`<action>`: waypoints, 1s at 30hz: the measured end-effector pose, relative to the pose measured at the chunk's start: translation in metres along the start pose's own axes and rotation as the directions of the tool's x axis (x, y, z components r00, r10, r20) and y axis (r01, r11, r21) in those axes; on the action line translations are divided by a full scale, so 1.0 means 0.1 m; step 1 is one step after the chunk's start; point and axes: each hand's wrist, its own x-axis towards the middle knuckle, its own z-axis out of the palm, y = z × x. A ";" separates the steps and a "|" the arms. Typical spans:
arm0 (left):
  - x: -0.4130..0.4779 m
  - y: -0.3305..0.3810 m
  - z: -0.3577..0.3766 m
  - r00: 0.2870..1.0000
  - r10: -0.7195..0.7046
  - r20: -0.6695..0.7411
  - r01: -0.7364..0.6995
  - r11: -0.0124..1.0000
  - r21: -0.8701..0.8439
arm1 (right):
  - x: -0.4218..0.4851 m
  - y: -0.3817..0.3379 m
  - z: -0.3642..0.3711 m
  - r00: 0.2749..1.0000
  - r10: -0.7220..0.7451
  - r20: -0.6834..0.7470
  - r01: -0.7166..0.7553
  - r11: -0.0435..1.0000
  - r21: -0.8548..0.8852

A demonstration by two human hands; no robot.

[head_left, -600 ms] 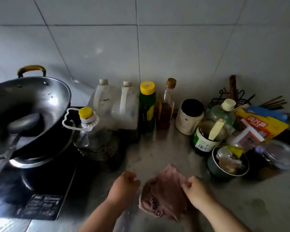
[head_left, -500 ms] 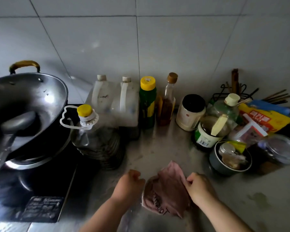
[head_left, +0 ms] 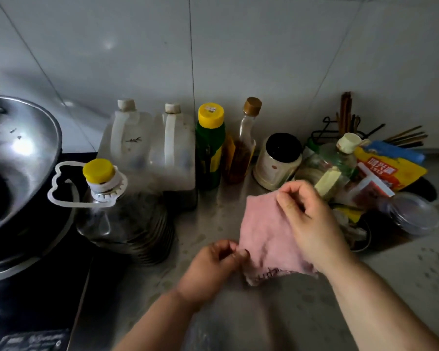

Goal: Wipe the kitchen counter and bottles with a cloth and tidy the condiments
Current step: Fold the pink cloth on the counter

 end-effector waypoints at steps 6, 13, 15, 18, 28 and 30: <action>0.22 0.12 -0.21 0.912 0.025 -0.409 -0.002 0.998 0.057 | 0.34 0.39 0.12 0.990 0.097 -0.103 -0.126 0.936 -0.330; 0.12 0.08 -0.31 0.845 -0.032 -0.534 0.171 0.962 0.213 | 0.26 0.71 0.91 0.860 0.487 0.155 -0.261 0.679 -0.687; 0.11 0.08 -0.29 0.834 -0.032 -0.551 0.183 0.958 0.222 | 0.36 0.77 1.20 0.822 0.556 0.125 -0.309 0.619 -0.722; 0.16 0.09 -0.28 0.832 -0.017 -0.555 0.187 0.950 0.252 | 0.49 0.92 1.64 0.909 0.389 0.151 -0.171 0.677 -0.716; 0.58 0.75 -0.09 0.786 0.242 -0.568 -0.056 0.944 0.325 | 0.01 1.59 0.95 0.802 -0.187 0.567 0.548 0.609 -0.574; 0.68 0.90 -0.02 0.774 0.255 -0.579 -0.091 0.950 0.298 | 0.06 1.73 0.80 0.884 -0.140 0.446 0.431 0.614 -0.661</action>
